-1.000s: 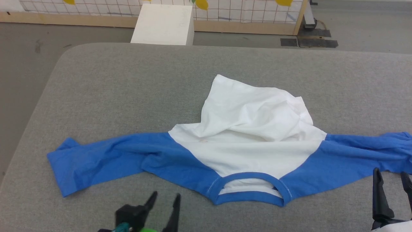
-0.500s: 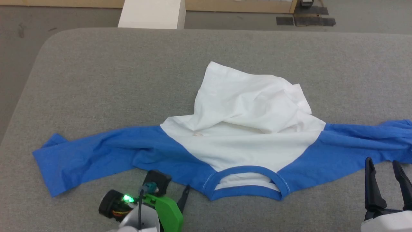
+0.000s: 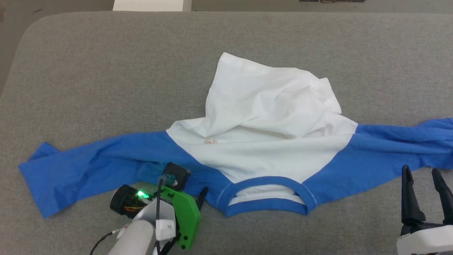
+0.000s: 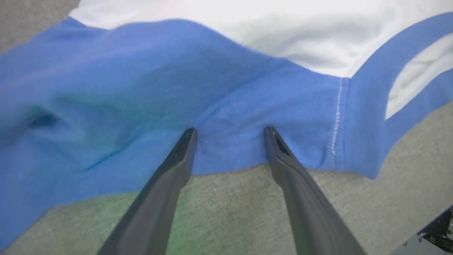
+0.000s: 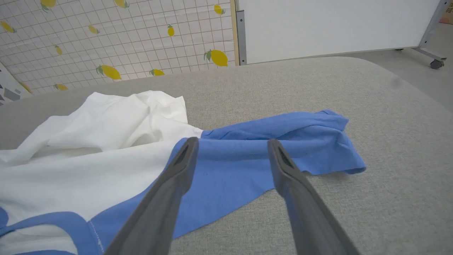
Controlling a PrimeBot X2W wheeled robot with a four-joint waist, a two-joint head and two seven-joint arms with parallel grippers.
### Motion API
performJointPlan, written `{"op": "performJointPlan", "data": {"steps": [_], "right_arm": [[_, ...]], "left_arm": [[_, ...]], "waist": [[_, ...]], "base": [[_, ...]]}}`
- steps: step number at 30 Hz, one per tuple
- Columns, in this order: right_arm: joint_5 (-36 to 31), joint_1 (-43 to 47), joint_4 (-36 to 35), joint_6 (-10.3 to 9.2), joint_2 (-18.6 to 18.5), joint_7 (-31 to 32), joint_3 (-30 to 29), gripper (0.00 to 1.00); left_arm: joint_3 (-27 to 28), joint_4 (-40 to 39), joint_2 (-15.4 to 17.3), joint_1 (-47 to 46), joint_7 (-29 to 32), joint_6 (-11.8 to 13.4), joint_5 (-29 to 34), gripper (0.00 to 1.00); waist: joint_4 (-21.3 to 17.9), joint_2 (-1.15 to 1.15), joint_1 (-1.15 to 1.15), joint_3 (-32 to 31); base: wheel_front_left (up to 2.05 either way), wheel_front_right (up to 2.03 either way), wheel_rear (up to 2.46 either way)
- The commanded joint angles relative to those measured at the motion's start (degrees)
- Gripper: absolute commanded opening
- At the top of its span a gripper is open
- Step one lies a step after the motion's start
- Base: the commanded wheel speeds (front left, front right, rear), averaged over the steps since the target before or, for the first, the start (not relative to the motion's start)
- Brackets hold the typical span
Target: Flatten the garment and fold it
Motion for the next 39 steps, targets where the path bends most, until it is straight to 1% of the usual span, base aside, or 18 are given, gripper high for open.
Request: {"op": "performJointPlan", "data": {"steps": [1, 3, 7, 11, 14, 18, 19, 21, 26, 27, 31, 36, 39], "right_arm": [[0.46, -1.03, -0.40, -0.08, 0.07, 0.07, 0.02, 1.00], [0.58, -1.23, -0.49, -0.08, 0.07, 0.17, -0.10, 1.00], [0.56, -1.56, -0.69, -0.08, 0.07, 0.40, -0.29, 1.00], [0.01, -2.00, -1.07, -0.08, 0.07, 0.80, 0.36, 1.00], [-1.02, -2.20, -1.74, -0.08, 0.07, 2.59, 1.81, 1.00], [-2.96, -2.32, -3.21, -0.08, 0.03, 9.06, 5.16, 1.00], [-3.67, -2.31, -3.40, -0.08, -0.51, 11.85, 6.24, 1.00], [-4.01, -2.37, -3.63, -0.08, -2.08, 16.83, 7.57, 1.00], [-2.81, -2.90, -2.64, -0.08, -5.71, 30.17, 8.24, 1.00], [-2.88, -3.09, -2.31, -0.08, -7.12, 32.88, 8.80, 1.00], [-2.74, -4.84, -0.73, -0.08, -10.70, 38.65, 10.39, 1.00], [-1.65, -7.91, 2.35, -0.08, -13.11, 41.31, 13.72, 1.00], [-1.33, -9.62, 5.28, -0.08, -15.03, 43.85, 17.06, 1.00]], "left_arm": [[-1.01, 3.30, 0.27, 0.24, 1.77, -0.27, -0.27, 0.00], [-1.84, 4.34, 0.34, -0.11, 2.15, -0.55, -1.27, 0.00], [-2.37, 4.35, 0.41, -0.46, -0.45, -0.84, -3.51, 0.00], [-0.70, 3.11, 0.06, 0.57, -5.15, -0.84, -6.37, 0.00], [1.64, 0.63, -0.97, 2.20, -9.44, 0.33, -8.52, 0.00], [3.34, -3.91, -1.90, 5.30, -12.60, 1.43, -10.62, 0.00], [3.68, -5.23, -2.10, 6.18, -13.21, 1.72, -11.10, 0.00], [4.10, -7.52, -2.56, 7.61, -13.95, 2.23, -11.89, 0.00], [4.69, -11.61, -2.94, 9.74, -14.52, 3.46, -12.73, 0.00], [4.70, -12.24, -2.95, 9.97, -14.42, 3.65, -12.81, 0.00], [4.81, -13.70, -2.69, 10.21, -14.12, 4.04, -12.97, 0.00], [4.79, -14.52, -2.39, 9.83, -13.68, 4.22, -13.08, 0.00], [4.52, -14.56, -2.33, 9.39, -13.25, 4.19, -13.15, 0.00]], "waist": [[-0.05, 0.00, 0.00, 0.21], [0.09, 0.00, 0.00, 0.32], [0.80, 0.00, 0.00, -0.14], [1.48, 0.00, 0.00, -1.21], [1.89, 0.00, 0.00, -1.90], [2.39, 0.00, 0.00, -2.28], [2.56, 0.00, 0.00, -2.24], [2.92, 0.00, 0.00, -2.07], [3.88, 0.00, 0.00, -1.24], [4.15, 0.00, 0.00, -1.02], [4.93, 0.00, 0.00, -0.17], [5.88, 0.00, 0.00, 0.75], [6.39, 0.00, 0.00, 1.30]], "base": [[0.00, 0.00, 0.00], [0.00, 0.00, 0.00], [0.00, 0.00, 0.00], [0.00, 0.00, 0.00], [0.00, 0.00, 0.00], [0.00, 0.00, 0.00], [0.00, 0.00, 0.00], [0.00, 0.00, 0.00], [0.00, 0.00, 0.00], [0.00, 0.00, 0.00], [0.00, 0.00, 0.00], [0.00, 0.00, 0.00], [0.00, 0.00, 0.00]]}}
